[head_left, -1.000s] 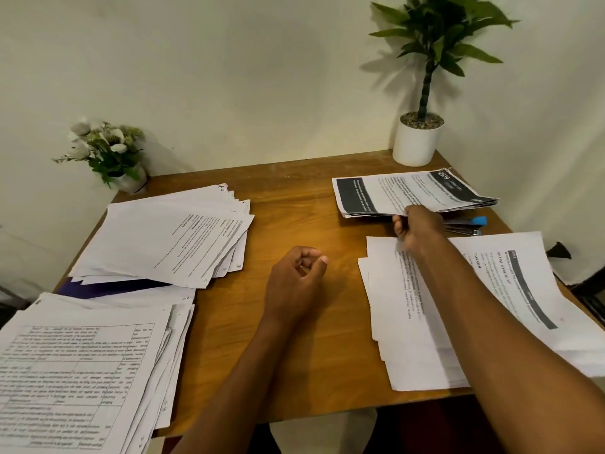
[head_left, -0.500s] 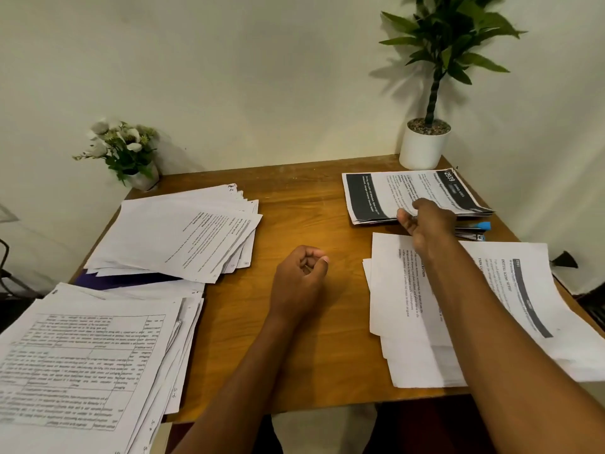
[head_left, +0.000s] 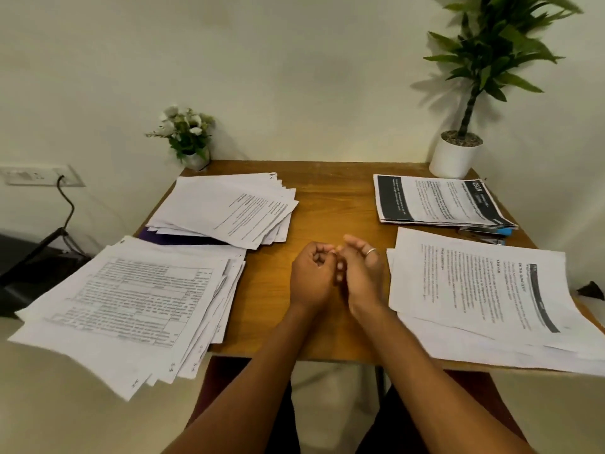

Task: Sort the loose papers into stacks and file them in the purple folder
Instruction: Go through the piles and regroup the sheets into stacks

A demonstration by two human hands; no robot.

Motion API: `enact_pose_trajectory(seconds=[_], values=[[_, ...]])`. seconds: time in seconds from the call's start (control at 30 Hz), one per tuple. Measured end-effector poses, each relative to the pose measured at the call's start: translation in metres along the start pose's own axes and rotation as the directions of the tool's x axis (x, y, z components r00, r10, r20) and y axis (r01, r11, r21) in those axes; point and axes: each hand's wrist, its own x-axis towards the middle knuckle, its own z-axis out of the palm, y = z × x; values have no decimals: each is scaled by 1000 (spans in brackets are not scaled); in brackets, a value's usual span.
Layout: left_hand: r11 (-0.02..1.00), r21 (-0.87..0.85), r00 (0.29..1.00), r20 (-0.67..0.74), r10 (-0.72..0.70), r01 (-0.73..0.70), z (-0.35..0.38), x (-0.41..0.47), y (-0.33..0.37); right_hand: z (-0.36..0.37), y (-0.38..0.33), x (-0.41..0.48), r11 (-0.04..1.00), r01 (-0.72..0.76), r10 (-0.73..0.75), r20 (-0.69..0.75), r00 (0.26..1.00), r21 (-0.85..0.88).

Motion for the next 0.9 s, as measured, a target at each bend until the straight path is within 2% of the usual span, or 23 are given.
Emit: enact_pose_trajectory(seconds=[0.07, 0.17, 0.27, 0.43, 0.6, 0.67, 0.7, 0.73, 0.77, 0.8, 0.83, 0.9], values=[[1000, -7, 998, -59, -4, 3, -10, -13, -2, 10, 17, -19, 990, 116, -118, -11, 993, -85], [1000, -27, 993, -117, -11, 8, -22, -29, -4, 14, 24, -33, 933, 291, -273, 110, 956, -213], [996, -83, 992, -123, -29, 19, -32, -45, -2, 13, 24, -36, 897, 346, -284, 239, 929, -276], [998, -55, 992, -122, -32, 26, -43, -62, 3, 12, 28, -36, 868, 364, -268, 299, 916, -337], [988, 123, 995, 32, -97, 92, -68, -67, 17, 13, 26, -38, 858, 364, -256, 311, 915, -362], [965, 260, 999, 12, -37, 33, -92, -71, 33, 12, 27, -37, 837, 378, -257, 325, 910, -396], [913, 408, 999, -37, 31, -13, -110, -72, 40, 12, 28, -36, 831, 384, -258, 332, 907, -403], [796, 605, 994, -66, 88, -31, -129, -71, 44, 13, 28, -36, 829, 387, -259, 335, 906, -404], [629, 777, 993, -82, 79, 14, -147, -68, 46, 14, 29, -35, 829, 386, -258, 336, 906, -404], [480, 871, 993, -118, -15, 111, -164, -65, 46, 15, 29, -36, 828, 387, -258, 337, 905, -406], [391, 896, 976, -167, -143, 210, -175, -62, 47, 15, 29, -36, 823, 391, -259, 341, 904, -411], [367, 864, 914, -220, -340, 344, -186, -57, 36, 17, 29, -37, 812, 401, -257, 357, 898, -424]])
